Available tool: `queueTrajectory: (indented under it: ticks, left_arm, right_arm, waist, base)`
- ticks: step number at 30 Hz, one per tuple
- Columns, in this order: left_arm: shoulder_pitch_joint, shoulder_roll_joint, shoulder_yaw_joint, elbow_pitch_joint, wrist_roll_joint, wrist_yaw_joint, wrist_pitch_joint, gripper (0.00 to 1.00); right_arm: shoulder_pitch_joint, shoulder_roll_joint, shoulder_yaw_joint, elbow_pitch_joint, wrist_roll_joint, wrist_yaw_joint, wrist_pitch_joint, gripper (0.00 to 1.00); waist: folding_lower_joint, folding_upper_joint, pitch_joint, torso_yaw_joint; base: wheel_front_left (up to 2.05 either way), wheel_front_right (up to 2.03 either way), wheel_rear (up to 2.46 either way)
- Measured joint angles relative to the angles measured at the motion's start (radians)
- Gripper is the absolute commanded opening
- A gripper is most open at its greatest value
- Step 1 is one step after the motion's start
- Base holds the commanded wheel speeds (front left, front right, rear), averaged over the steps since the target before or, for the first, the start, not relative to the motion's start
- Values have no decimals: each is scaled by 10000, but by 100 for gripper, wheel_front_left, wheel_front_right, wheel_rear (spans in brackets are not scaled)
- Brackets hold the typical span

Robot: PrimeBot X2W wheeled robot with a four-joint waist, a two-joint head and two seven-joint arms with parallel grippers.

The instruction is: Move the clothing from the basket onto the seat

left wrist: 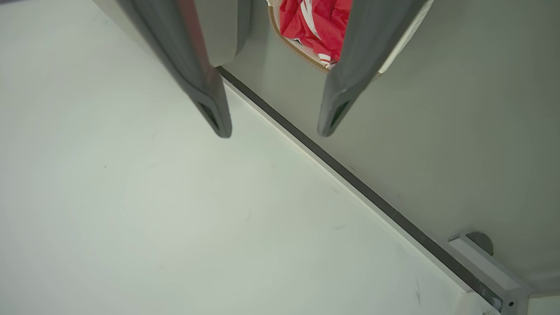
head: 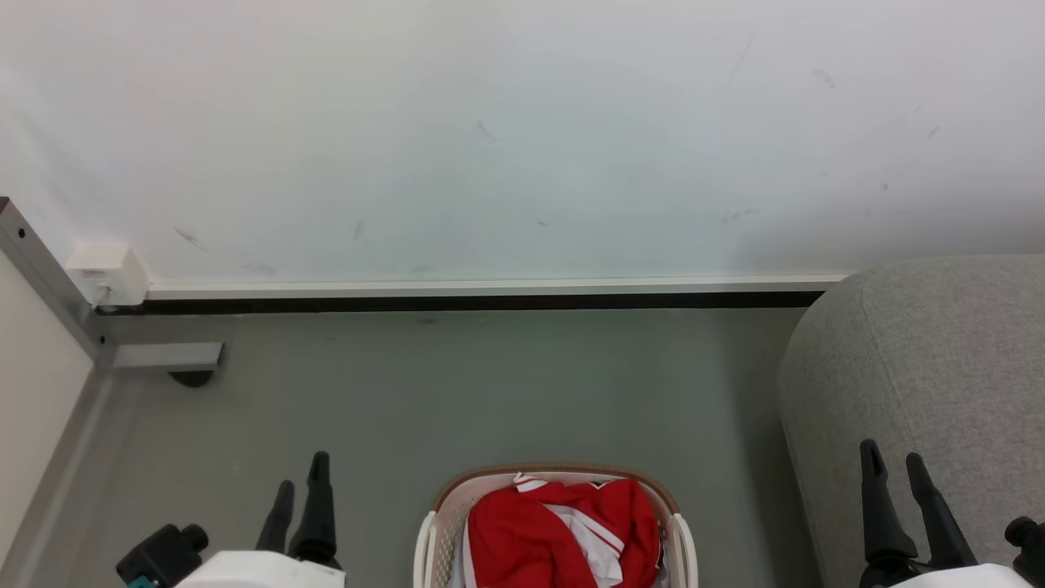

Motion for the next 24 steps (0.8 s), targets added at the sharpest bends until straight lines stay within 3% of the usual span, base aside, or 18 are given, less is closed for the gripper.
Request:
queueTrajectory:
  ticks: [24]
  left_arm:
    - [128, 21, -148, -111, 3181, 132, -627, 100]
  right_arm:
    - [185, -67, 46, -134, -2366, 0, -650, 100]
  waist:
    - [0, 0, -32, 90]
  base:
    - [0, 0, 0]
